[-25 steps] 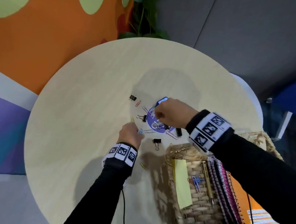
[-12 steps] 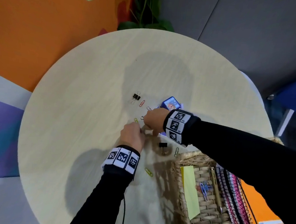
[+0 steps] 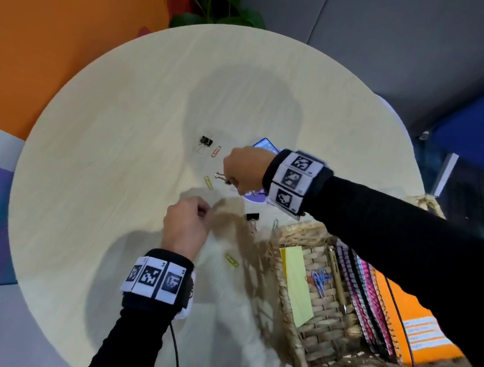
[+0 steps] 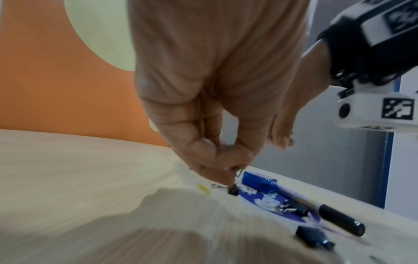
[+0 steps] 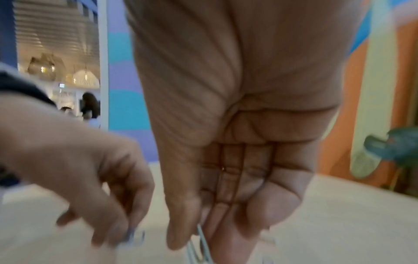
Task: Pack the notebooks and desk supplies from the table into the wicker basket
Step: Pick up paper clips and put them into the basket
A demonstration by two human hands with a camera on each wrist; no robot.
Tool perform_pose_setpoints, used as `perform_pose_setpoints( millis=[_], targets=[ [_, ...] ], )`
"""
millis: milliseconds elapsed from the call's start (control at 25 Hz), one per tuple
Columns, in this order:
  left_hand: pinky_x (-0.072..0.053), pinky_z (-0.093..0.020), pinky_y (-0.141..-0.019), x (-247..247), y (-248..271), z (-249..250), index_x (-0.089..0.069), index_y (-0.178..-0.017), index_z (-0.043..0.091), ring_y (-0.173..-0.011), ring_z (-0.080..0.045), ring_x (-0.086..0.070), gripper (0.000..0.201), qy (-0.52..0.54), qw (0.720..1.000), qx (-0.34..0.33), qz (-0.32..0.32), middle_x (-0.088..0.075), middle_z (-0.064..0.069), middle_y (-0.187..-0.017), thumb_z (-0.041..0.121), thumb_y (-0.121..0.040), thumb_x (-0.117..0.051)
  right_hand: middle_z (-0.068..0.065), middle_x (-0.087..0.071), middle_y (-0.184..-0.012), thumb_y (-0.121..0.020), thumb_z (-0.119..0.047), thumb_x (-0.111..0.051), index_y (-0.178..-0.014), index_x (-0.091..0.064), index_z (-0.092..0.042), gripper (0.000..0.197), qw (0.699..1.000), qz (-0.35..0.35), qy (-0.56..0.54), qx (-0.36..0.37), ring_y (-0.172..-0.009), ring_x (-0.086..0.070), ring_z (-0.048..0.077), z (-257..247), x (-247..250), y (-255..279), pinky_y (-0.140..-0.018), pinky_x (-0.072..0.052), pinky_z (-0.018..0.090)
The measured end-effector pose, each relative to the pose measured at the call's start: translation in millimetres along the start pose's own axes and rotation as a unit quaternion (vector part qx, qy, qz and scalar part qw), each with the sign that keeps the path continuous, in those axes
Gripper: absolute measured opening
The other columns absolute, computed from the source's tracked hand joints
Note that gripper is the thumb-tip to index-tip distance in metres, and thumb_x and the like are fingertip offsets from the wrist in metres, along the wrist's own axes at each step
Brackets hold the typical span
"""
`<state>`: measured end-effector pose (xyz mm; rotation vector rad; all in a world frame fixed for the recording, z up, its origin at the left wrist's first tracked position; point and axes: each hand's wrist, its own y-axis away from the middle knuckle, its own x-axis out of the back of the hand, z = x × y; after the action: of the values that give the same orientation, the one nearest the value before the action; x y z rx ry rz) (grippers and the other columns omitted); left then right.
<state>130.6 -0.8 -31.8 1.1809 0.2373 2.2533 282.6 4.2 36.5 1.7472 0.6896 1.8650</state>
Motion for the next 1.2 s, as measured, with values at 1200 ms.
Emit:
perform_pose_setpoints(
  millis=[1200],
  targets=[
    [-0.039, -0.021, -0.048, -105, 115, 166, -0.042, -0.055, 0.006, -0.048, -0.013, -0.039, 0.042, -0.397, 0.816, -0.308, -0.285, -0.042, -0.002, -0.057, 0.005, -0.096, -0.049, 0.009, -0.069, -0.068, -0.081, -0.024, -0.07, -0.074, -0.074, -0.005, 0.02, 0.849, 0.175, -0.372, -0.332, -0.066, -0.06, 0.023, 29, -208, 256, -0.053, -0.037, 0.024]
  ],
)
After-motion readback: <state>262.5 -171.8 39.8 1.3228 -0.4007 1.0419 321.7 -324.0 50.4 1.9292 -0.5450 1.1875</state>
